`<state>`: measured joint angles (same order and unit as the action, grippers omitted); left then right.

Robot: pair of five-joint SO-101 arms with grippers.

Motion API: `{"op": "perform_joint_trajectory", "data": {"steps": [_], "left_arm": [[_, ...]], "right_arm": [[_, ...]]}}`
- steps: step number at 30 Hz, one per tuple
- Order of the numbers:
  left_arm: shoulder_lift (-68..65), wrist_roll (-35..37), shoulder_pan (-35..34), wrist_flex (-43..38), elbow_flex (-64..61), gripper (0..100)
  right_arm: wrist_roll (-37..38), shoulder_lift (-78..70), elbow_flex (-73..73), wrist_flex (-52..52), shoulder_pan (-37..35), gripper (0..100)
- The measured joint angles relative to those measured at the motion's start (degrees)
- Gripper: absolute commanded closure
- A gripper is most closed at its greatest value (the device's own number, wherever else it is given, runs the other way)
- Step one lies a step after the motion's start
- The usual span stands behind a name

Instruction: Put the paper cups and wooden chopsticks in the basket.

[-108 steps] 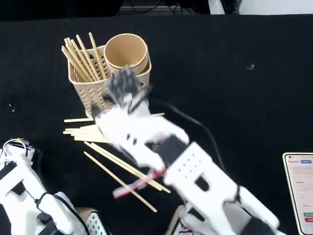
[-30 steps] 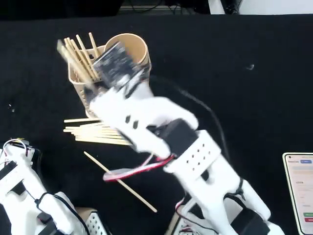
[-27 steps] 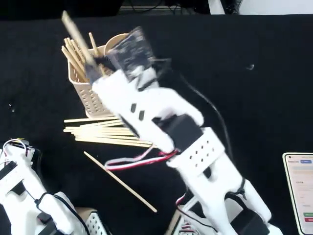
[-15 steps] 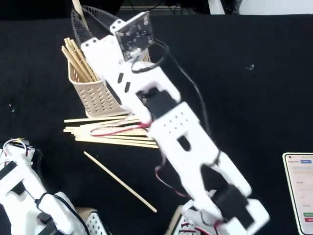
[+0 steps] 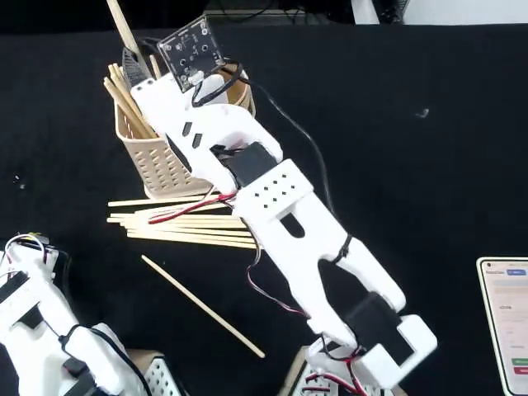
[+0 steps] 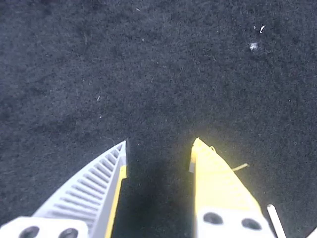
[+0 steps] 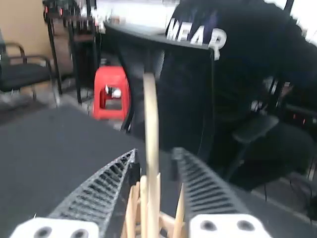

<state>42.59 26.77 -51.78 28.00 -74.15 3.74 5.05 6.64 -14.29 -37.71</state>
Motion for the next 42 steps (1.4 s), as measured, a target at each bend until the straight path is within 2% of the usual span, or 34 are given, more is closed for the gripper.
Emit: {"op": "perform_joint_trajectory", "data": {"steps": [5,9,14,16,20,24,26,30,36,38,42], "left_arm": [[0.0,0.0,0.0,0.0,0.0,79],[0.0,0.0,0.0,0.0,0.0,79],[0.0,0.0,0.0,0.0,0.0,79],[0.0,0.0,0.0,0.0,0.0,79],[0.0,0.0,0.0,0.0,0.0,79],[0.0,0.0,-0.1,0.0,0.0,79],[0.0,0.0,0.0,0.0,0.0,79],[0.0,0.0,0.0,0.0,0.0,79],[0.0,0.0,0.0,0.0,0.0,79],[0.0,0.0,-0.1,0.0,0.0,79],[0.0,0.0,0.0,0.0,0.0,79]], "right_arm": [[0.0,8.2,0.1,-9.0,0.2,89.0],[0.0,19.3,1.3,-23.0,0.0,90.7],[0.1,30.1,12.9,-45.7,-2.9,89.0],[0.2,30.7,20.7,-48.3,-4.4,83.7],[0.2,29.4,38.4,-43.3,-9.1,75.2],[0.1,23.8,49.1,-32.2,-14.6,75.1],[1.0,20.6,50.3,-26.5,-15.8,75.1],[8.2,12.0,50.2,-18.1,-15.3,75.1],[11.7,-1.4,43.0,-16.4,-10.0,75.2],[12.0,-3.3,40.9,-17.2,-9.5,77.9],[15.7,-4.3,37.9,-22.2,-8.9,94.8]]}}
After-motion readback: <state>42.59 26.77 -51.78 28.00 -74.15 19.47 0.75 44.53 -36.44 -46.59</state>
